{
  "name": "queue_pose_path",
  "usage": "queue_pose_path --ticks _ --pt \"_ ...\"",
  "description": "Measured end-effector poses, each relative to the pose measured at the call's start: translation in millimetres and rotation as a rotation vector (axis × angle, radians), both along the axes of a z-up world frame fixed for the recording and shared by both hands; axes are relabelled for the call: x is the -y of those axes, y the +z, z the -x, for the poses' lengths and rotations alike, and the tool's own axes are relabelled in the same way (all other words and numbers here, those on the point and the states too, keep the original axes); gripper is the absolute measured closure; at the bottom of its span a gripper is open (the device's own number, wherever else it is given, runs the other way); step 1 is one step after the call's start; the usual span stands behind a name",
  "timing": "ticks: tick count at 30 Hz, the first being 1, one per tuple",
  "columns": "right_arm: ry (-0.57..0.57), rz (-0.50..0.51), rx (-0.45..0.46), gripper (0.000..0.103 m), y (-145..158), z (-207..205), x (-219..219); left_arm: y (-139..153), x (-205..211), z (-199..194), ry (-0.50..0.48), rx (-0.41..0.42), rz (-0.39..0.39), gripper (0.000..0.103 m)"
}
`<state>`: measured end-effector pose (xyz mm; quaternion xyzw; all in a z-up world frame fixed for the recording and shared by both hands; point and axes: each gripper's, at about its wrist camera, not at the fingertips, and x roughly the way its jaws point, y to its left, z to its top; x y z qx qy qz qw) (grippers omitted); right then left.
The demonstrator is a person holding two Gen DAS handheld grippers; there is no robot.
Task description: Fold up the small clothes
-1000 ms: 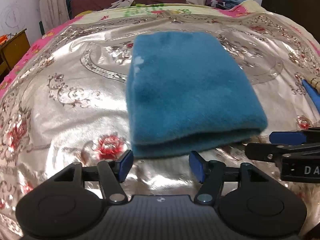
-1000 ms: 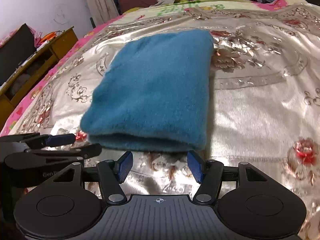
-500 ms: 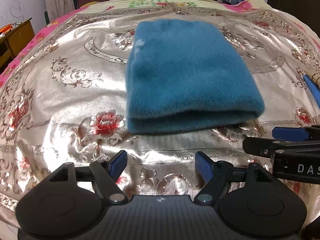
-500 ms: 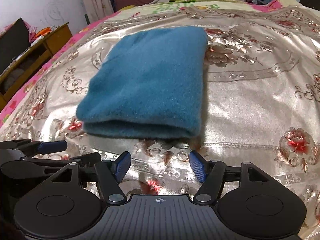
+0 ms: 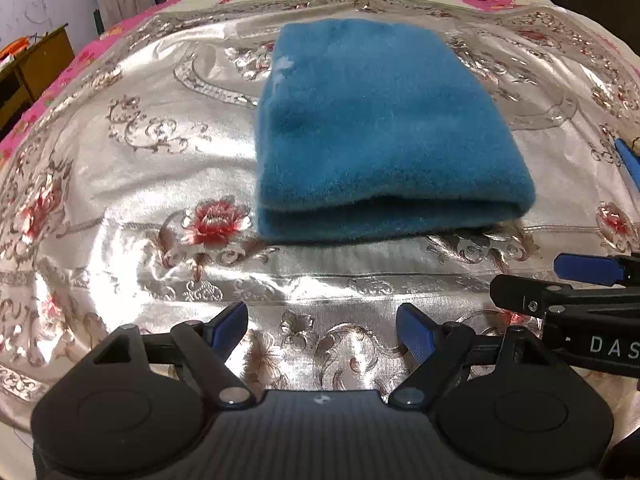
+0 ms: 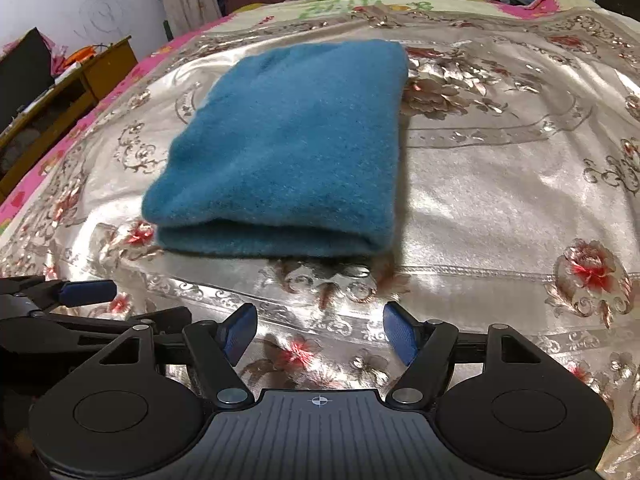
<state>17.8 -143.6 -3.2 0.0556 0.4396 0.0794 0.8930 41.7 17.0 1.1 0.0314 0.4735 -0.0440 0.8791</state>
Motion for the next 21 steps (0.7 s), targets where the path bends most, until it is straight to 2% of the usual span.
queue_pose_path --ticks 7,21 --pt "0.004 0.033 -0.014 0.031 -5.2 1.2 -4.8 0.6 -1.8 1.8 0.019 -0.002 0.005 0.017" --pt "-0.010 0.054 -0.037 0.030 -10.9 3.7 -5.0 -3.5 4.0 5.7 0.017 -0.023 -0.046 0.017"
